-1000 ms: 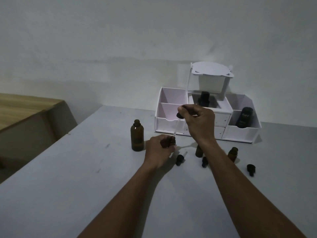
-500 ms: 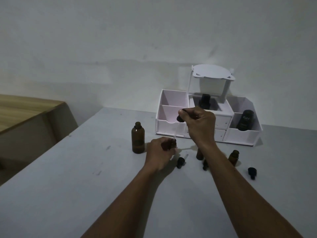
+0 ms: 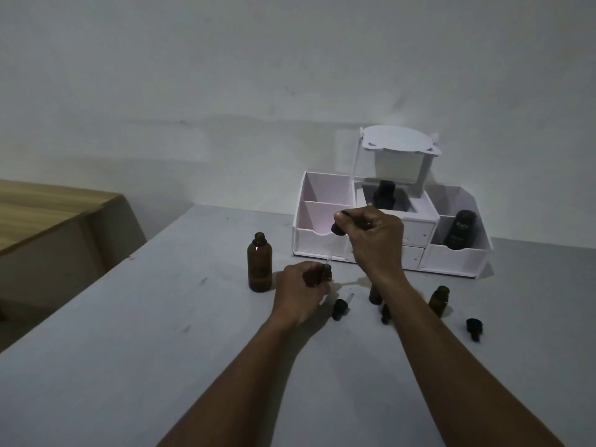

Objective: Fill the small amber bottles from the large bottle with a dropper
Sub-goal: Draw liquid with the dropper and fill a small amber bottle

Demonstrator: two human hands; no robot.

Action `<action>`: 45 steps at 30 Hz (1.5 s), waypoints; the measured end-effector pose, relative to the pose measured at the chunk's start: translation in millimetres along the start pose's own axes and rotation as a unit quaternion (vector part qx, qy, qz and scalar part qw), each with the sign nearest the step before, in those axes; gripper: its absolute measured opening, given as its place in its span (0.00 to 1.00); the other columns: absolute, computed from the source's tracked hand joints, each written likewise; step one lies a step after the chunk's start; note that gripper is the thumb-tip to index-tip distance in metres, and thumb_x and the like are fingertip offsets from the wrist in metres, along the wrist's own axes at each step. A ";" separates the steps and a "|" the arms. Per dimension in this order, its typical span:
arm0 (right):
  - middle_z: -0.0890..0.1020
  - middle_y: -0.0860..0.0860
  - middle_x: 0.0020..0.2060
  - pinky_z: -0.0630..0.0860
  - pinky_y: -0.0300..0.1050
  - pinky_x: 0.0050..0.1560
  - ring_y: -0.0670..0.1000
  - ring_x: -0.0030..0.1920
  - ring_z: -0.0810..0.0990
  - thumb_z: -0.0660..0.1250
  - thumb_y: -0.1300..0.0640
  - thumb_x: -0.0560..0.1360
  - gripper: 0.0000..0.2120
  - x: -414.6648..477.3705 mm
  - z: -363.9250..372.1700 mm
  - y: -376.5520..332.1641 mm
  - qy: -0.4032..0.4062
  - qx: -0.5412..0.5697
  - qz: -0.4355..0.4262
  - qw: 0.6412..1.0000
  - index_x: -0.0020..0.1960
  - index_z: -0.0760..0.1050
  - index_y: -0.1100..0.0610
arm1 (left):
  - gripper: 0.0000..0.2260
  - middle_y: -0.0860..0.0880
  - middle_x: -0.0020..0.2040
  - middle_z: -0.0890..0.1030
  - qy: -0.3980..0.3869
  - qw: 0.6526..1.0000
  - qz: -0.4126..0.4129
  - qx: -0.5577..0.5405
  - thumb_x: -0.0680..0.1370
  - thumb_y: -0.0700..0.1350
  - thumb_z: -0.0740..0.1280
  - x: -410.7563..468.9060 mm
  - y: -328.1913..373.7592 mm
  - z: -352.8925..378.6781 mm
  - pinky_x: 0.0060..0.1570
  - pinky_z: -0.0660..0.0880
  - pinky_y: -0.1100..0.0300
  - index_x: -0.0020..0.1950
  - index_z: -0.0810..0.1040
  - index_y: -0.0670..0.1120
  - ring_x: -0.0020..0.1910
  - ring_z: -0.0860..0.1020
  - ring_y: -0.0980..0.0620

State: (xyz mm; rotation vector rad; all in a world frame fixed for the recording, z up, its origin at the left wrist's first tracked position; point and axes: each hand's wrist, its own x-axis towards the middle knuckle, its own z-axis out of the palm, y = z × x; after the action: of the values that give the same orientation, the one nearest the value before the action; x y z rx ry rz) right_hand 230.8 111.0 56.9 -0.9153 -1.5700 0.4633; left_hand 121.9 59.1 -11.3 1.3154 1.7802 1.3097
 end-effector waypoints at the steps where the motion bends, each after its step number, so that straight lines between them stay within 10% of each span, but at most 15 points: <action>1: 0.86 0.48 0.37 0.76 0.26 0.44 0.41 0.38 0.84 0.73 0.55 0.74 0.06 -0.1 -0.2 -0.4 -0.002 0.003 0.001 1.000 0.46 0.86 0.58 | 0.13 0.51 0.55 0.83 0.000 1.000 0.000 -0.003 0.76 0.41 0.75 -0.3 -0.3 -0.2 0.58 0.72 0.61 0.60 0.83 0.46 0.50 0.77 0.56; 9: 0.86 0.46 0.37 0.78 0.29 0.44 0.41 0.39 0.85 0.72 0.52 0.75 0.08 1.4 -3.0 -4.3 -0.010 0.013 0.012 1.000 0.50 0.85 0.55 | 0.13 0.57 0.49 0.79 -0.006 1.000 -0.010 -0.015 0.76 0.41 0.75 -0.7 -0.7 -1.3 0.54 0.70 0.64 0.60 0.83 0.47 0.50 0.77 0.56; 16: 0.84 0.42 0.39 0.77 0.27 0.42 0.38 0.40 0.84 0.72 0.54 0.75 0.06 7.8 -14.2 -19.8 0.042 0.062 -0.005 0.997 0.50 0.83 0.54 | 0.25 0.50 0.64 0.80 -0.012 0.999 -0.028 -0.046 0.73 0.43 0.78 -6.2 -0.6 -13.3 0.52 0.76 0.61 0.69 0.78 0.48 0.58 0.79 0.50; 28: 0.86 0.49 0.41 0.81 0.36 0.44 0.46 0.42 0.86 0.72 0.58 0.75 0.04 1.4 1.3 -76.9 0.021 0.155 -0.048 0.987 0.50 0.83 0.54 | 0.07 0.61 0.47 0.83 0.001 0.996 0.040 0.076 0.75 0.51 0.76 -34.2 -40.8 -128.7 0.50 0.78 0.66 0.51 0.86 0.55 0.46 0.80 0.68; 37: 0.83 0.35 0.38 0.79 0.32 0.47 0.36 0.44 0.83 0.72 0.55 0.75 0.05 1.7 52.8 -77.5 0.011 0.161 -0.015 0.987 0.51 0.82 0.49 | 0.34 0.54 0.60 0.79 0.041 0.998 0.001 -0.042 0.64 0.56 0.83 11.1 -52.1 -128.7 0.44 0.76 0.65 0.68 0.75 0.58 0.52 0.79 0.57; 41: 0.83 0.40 0.41 0.77 0.28 0.44 0.35 0.42 0.82 0.73 0.57 0.75 0.06 -1.5 63.5 -73.5 0.006 0.161 -0.014 0.987 0.52 0.83 0.54 | 0.33 0.54 0.61 0.81 0.025 0.995 -0.003 -0.093 0.63 0.52 0.84 18.1 -55.1 -116.5 0.57 0.79 0.54 0.66 0.77 0.56 0.58 0.80 0.51; 45: 0.83 0.39 0.39 0.76 0.27 0.42 0.34 0.41 0.82 0.73 0.57 0.75 0.05 -0.4 67.5 -69.7 0.002 0.156 -0.013 0.988 0.51 0.83 0.54 | 0.30 0.55 0.55 0.82 0.007 0.995 0.019 -0.095 0.66 0.47 0.83 16.1 -53.5 -117.4 0.48 0.77 0.66 0.65 0.78 0.54 0.54 0.81 0.55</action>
State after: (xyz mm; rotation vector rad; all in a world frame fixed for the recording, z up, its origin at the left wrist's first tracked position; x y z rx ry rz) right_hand 145.7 81.3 92.9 -0.6546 -1.4532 0.6676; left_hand -4.2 28.0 -16.3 1.2422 1.6039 1.4729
